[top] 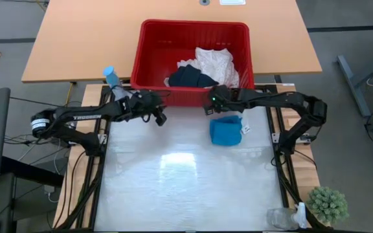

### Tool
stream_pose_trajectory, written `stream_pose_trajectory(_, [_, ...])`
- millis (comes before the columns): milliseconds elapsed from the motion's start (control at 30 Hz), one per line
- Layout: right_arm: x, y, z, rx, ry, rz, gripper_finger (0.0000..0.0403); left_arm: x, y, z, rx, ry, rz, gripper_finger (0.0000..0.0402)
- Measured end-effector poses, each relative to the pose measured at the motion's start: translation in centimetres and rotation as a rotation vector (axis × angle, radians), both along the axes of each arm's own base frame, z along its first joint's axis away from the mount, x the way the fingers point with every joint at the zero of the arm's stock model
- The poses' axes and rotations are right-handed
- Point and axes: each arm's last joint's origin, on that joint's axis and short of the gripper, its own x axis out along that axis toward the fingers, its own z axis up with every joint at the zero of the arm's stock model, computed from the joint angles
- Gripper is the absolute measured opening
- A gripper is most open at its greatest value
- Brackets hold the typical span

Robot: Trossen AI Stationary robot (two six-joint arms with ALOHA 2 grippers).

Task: Fold laundry
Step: Fold the blue shorts

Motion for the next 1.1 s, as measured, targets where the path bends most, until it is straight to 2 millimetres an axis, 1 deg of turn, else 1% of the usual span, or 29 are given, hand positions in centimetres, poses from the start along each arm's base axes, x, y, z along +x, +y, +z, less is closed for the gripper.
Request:
stream_pose_trajectory(67, [0.3, -0.2, 0.2, -0.021, -0.029, 0.021, 0.0097, 0.1, 0.9, -0.6, -0.001, 0.017, 0.027, 0.0107])
stream_pose_trajectory(133, [0.1, -0.7, 0.2, -0.026, -0.026, 0.010, 0.0097, 0.3, 1.5, -1.4, -0.025, 0.023, 0.044, 0.0107])
stream_pose_trajectory(233, [-0.3, -1.7, 0.2, -0.041, -0.004, 0.010, 0.0097, 0.6, 1.9, -3.0, -0.093, 0.063, 0.049, 0.0107])
stream_pose_trajectory(400, [-0.6, -2.8, 0.3, -0.090, 0.034, 0.059, 0.0097, 1.1, 2.0, -4.1, -0.167, 0.053, 0.036, 0.0107])
stream_pose_trajectory(600, [-0.9, -3.4, 0.4, -0.143, 0.105, 0.135, 0.0097, 1.3, 1.9, -4.1, -0.198, 0.023, 0.029, 0.0107])
stream_pose_trajectory(700, [-1.3, -4.4, 0.5, -0.178, 0.139, 0.147, 0.0097, 1.3, 1.9, -4.0, -0.200, 0.017, 0.032, 0.0107])
stream_pose_trajectory(833, [-2.1, -5.5, 0.4, -0.122, 0.105, 0.131, 0.0097, 1.3, 1.9, -4.1, -0.211, 0.009, 0.042, 0.0107])
stream_pose_trajectory(933, [-2.1, -5.6, 0.3, -0.068, 0.070, 0.167, 0.0096, 1.3, 1.9, -4.1, -0.224, -0.001, 0.054, 0.0107])
stream_pose_trajectory(1100, [-1.3, -3.7, 1.4, -0.091, 0.048, 0.253, 0.0096, 1.4, 1.8, -4.0, -0.254, -0.016, 0.026, 0.0107])
